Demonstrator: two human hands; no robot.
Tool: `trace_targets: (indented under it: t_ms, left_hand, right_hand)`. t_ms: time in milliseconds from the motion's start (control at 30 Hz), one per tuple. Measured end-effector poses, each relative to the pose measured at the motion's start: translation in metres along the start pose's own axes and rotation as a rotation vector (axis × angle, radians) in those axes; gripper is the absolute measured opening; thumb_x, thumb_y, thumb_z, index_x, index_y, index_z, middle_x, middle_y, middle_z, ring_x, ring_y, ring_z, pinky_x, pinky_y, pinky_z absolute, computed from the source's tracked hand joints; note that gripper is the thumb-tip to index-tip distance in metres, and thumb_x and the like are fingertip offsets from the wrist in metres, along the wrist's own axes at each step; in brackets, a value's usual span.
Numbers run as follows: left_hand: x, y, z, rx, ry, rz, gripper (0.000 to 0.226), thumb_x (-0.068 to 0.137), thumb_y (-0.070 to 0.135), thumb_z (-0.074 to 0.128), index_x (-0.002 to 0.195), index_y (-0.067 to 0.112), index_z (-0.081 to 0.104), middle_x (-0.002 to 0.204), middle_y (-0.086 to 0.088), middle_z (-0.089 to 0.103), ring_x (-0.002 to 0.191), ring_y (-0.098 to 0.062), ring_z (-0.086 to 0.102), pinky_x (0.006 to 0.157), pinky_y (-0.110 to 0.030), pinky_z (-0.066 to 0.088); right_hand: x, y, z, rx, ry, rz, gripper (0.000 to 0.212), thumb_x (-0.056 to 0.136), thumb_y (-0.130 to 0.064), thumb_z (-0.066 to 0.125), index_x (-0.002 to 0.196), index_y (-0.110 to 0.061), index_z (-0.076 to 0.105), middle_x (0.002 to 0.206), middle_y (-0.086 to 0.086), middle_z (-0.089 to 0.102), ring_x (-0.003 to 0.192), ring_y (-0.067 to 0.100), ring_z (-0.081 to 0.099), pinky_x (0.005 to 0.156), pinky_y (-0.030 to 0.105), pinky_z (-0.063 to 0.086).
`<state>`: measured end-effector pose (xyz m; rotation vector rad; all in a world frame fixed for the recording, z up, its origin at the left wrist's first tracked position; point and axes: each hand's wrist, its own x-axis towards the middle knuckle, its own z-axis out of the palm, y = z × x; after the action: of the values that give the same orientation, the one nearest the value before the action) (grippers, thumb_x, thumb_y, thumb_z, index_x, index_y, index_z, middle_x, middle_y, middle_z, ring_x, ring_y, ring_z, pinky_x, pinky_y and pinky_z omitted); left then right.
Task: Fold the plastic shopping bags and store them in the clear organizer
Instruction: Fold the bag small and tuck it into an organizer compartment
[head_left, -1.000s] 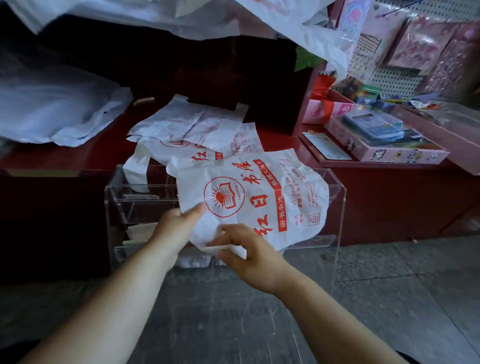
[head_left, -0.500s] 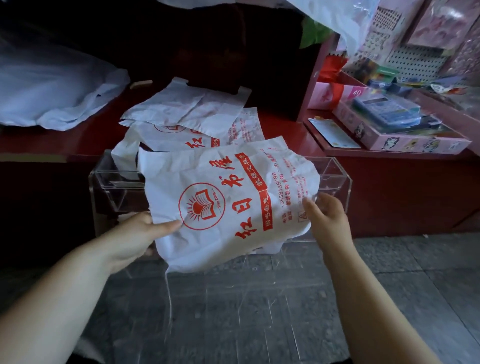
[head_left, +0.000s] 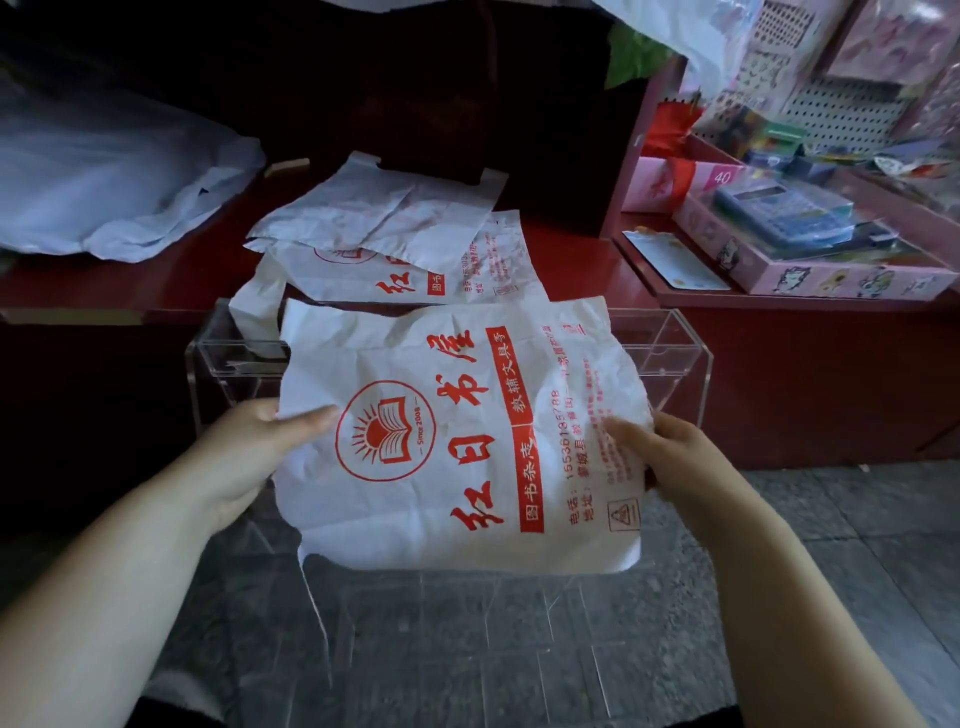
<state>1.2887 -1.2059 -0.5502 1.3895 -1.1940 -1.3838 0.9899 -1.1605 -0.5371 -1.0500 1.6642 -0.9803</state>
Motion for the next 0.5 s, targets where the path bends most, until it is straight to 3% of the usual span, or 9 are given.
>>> trace_targets:
  t_ms: [200, 400, 467, 500]
  left_hand:
    - [-0.0046, 0.0029, -0.0037, -0.027, 0.051, 0.036, 0.016, 0.088, 0.008, 0.053, 0.074, 0.007, 0.061, 0.052, 0.004, 0.067, 0.047, -0.004, 0.062, 0.046, -0.013, 0.049]
    - [-0.0035, 0.0049, -0.006, -0.129, 0.023, -0.01, 0.012, 0.087, 0.012, 0.056, 0.079, 0.007, 0.063, 0.057, 0.001, 0.069, 0.051, -0.008, 0.065, 0.047, -0.016, 0.052]
    - [-0.0062, 0.0077, -0.0072, -0.23, -0.055, -0.005, 0.021, 0.068, 0.028, 0.078, 0.072, 0.009, 0.069, 0.059, 0.0, 0.07, 0.052, -0.009, 0.066, 0.046, -0.018, 0.052]
    - [-0.005, 0.008, -0.0094, -0.263, -0.077, 0.014, 0.041, 0.041, 0.039, 0.09, 0.066, 0.011, 0.072, 0.06, 0.0, 0.07, 0.053, -0.009, 0.066, 0.046, -0.018, 0.052]
  right_hand:
    - [-0.0006, 0.0017, -0.0031, 0.127, -0.007, 0.021, 0.015, 0.087, -0.011, 0.057, 0.073, -0.008, 0.063, 0.06, 0.003, 0.064, 0.05, 0.013, 0.052, 0.042, 0.018, 0.04]
    - [0.003, 0.0049, -0.0034, 0.219, -0.016, 0.03, 0.015, 0.091, -0.009, 0.05, 0.083, -0.007, 0.063, 0.069, 0.007, 0.063, 0.062, 0.022, 0.053, 0.058, 0.029, 0.04]
    - [0.0023, 0.0029, -0.0042, 0.381, -0.018, 0.057, 0.018, 0.091, -0.005, 0.046, 0.084, -0.007, 0.062, 0.063, 0.004, 0.066, 0.055, 0.018, 0.06, 0.053, 0.026, 0.048]
    - [0.0023, 0.0026, -0.0055, 0.463, -0.023, 0.069, 0.019, 0.091, -0.004, 0.045, 0.083, -0.008, 0.061, 0.061, 0.004, 0.067, 0.052, 0.015, 0.062, 0.05, 0.024, 0.051]
